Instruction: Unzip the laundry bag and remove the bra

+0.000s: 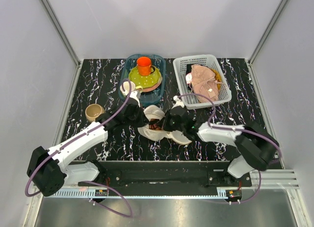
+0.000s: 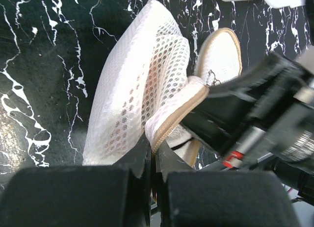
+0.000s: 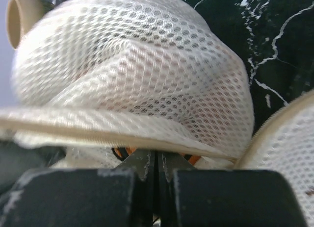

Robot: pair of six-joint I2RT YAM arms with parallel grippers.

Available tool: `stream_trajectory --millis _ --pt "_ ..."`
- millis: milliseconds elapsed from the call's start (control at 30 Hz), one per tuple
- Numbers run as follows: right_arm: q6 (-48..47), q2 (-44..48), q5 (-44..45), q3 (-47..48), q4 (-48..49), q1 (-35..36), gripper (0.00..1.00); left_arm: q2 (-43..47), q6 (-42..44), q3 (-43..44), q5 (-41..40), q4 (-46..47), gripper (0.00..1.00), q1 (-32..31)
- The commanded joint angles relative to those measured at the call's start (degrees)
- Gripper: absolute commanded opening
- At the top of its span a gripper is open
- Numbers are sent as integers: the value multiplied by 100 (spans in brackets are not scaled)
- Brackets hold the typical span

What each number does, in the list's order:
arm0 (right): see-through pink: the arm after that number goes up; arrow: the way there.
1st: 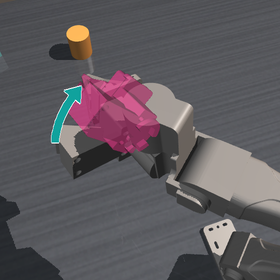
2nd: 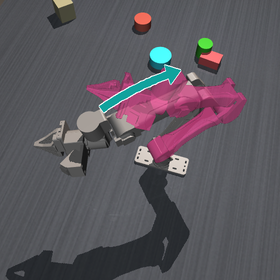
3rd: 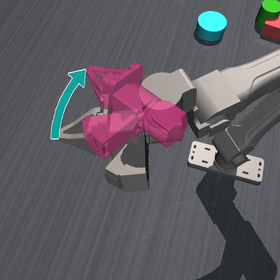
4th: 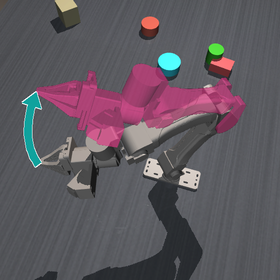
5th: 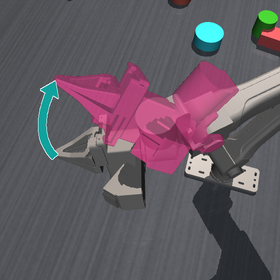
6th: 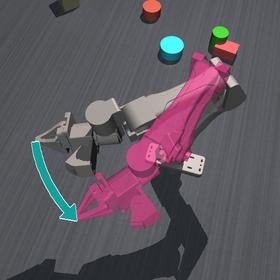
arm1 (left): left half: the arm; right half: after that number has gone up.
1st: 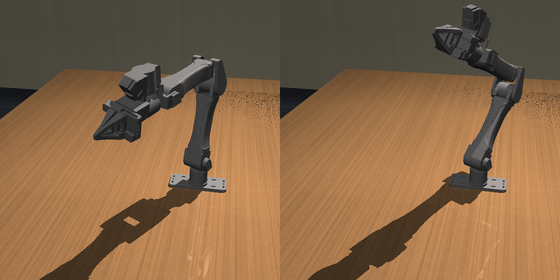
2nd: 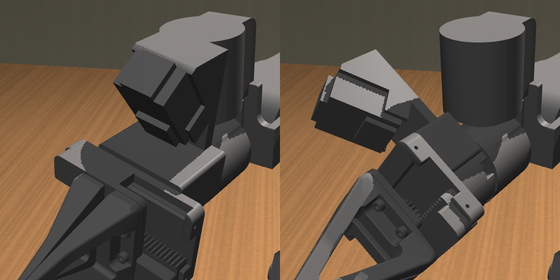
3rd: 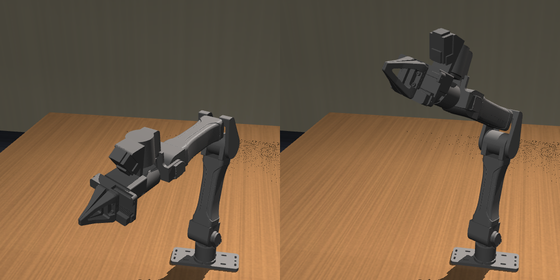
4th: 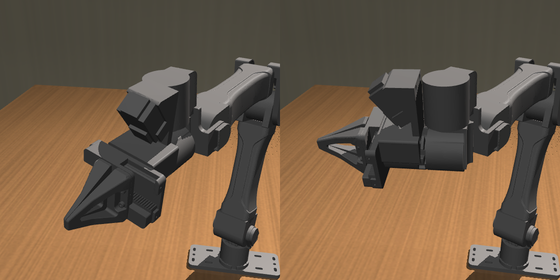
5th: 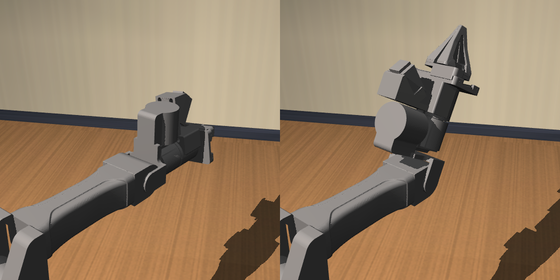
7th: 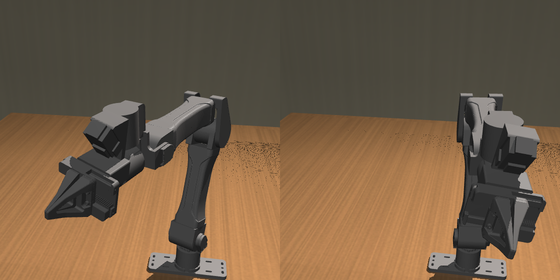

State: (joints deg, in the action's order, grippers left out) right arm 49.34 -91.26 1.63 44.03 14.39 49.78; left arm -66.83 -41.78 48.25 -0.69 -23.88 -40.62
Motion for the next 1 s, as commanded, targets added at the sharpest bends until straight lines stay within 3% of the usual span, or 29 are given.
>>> stream_trajectory --millis 0,300,667,967 --pt "-153 1318 724 -438 -85 32 0 275 152 44 -98 15 0 177" --pt "-162 3464 1138 -1046 -1070 32 0 -31 135 62 341 322 0 221" --pt "-258 3405 918 -870 -1000 32 0 -717 -6 -44 957 999 0 28" --pt "-144 4599 1330 -1405 -807 32 0 -1025 -6 -290 895 1149 0 10"
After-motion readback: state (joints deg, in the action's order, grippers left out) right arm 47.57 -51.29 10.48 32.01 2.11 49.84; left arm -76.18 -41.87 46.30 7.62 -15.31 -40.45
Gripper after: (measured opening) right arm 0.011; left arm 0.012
